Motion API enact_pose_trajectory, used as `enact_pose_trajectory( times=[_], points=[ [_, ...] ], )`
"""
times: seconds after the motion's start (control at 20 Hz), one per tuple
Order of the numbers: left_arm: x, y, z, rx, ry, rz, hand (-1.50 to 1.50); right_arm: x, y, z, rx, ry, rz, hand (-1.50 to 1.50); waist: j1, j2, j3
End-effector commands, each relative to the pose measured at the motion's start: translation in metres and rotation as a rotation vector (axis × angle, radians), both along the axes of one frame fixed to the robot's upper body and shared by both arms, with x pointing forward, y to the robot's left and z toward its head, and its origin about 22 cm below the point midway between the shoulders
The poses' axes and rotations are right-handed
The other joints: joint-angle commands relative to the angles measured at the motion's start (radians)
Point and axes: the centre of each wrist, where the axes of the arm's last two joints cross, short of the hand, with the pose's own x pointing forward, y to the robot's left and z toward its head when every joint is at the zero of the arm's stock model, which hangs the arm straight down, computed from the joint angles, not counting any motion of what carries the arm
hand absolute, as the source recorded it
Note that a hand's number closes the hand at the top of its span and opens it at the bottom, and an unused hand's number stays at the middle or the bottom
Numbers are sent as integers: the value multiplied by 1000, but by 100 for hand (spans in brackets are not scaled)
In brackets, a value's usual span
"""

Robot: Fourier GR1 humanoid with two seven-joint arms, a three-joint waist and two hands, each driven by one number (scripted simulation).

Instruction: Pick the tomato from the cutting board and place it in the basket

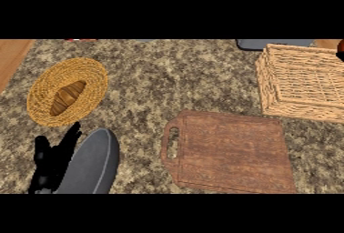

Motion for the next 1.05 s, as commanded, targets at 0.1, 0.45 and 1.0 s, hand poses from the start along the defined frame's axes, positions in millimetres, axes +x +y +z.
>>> enact_pose_trajectory(
  times=[0.1, 0.45, 1.0],
  points=[
    [-9, -15, -22, -40, 103, 0, 0, -12, -36, -6, -75, -15, 27, -150, -4, 8, -12],
    [-9, -7, -23, -29, 100, 19, 0, -17, -51, 19, 26, -140, -18, -150, -9, 6, -12],
    [-17, -3, -21, -35, 90, 19, 0, -94, -135, 28, 136, -174, -196, -150, -18, 4, -12]
  ],
)
